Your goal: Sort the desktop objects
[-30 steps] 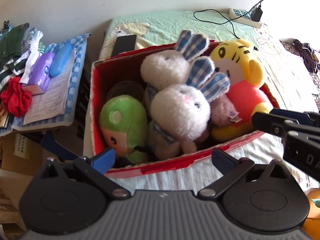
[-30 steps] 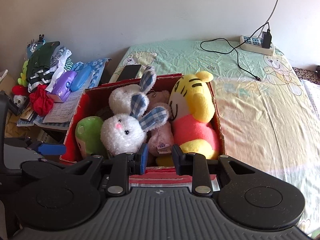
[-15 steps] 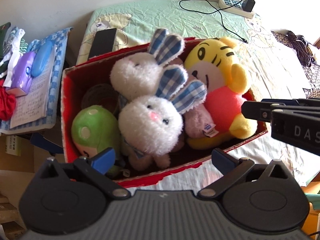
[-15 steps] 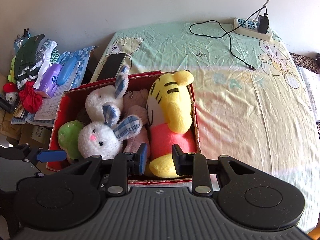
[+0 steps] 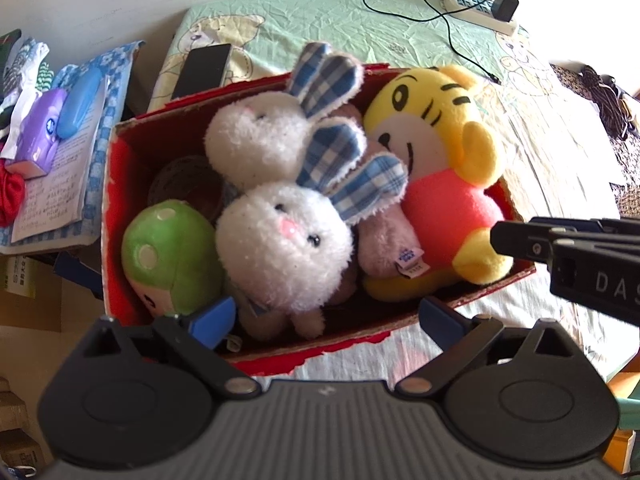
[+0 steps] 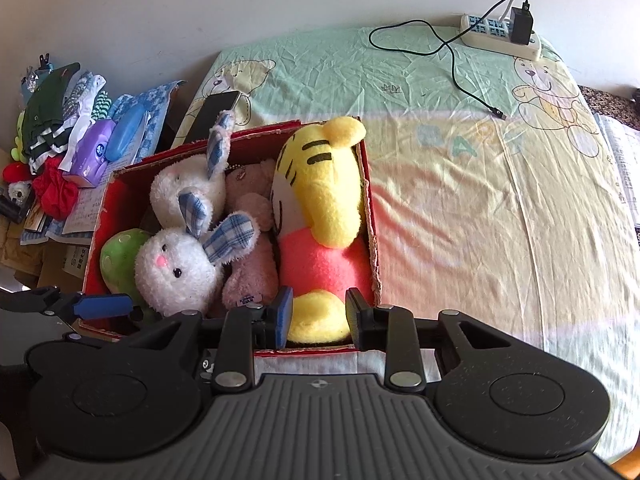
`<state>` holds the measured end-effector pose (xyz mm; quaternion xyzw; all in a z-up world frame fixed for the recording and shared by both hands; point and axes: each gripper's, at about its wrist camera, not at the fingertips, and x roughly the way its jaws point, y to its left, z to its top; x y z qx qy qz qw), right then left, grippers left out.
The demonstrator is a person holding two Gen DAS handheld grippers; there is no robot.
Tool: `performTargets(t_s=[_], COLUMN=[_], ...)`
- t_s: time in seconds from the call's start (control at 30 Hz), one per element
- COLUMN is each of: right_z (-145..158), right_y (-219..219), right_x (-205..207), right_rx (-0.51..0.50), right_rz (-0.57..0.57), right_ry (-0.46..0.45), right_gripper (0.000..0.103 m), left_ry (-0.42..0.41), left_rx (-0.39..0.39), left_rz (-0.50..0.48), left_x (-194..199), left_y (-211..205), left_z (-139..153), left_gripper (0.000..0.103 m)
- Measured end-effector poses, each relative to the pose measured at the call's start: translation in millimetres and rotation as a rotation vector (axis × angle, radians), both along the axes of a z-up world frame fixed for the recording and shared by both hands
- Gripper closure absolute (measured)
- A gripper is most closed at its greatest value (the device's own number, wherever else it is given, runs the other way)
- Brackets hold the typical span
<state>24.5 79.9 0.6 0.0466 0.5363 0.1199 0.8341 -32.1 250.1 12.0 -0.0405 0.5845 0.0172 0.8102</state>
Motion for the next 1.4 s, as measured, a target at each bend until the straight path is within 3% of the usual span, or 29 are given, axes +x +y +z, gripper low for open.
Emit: performTargets(t_s=[0.17,0.77,1.4], right_z=[-0.7,-3.9,1.7], right_y=[3.1,3.3,-1.4], right_x=[0.7,-3.6,-10.3], right_rx=[-0.003,-0.026,-0.057], right_rz=[0.006,0.015,0.006], right_ry=[-0.004,-0.001,-0.056], right_gripper=[0.066,0.065,0.065], left_ry=[-0.013,0.000,-0.057], left_rx=[0.016,-0.008,0.011], left_rz=[0.030,0.068,0.084], left_x=[0.4,-4.2,-8.7], left_y=[7.3,4.2,-2.2], left_z=[3.6,-0.1,3.2], left_gripper=[0.004,0.006,0.002])
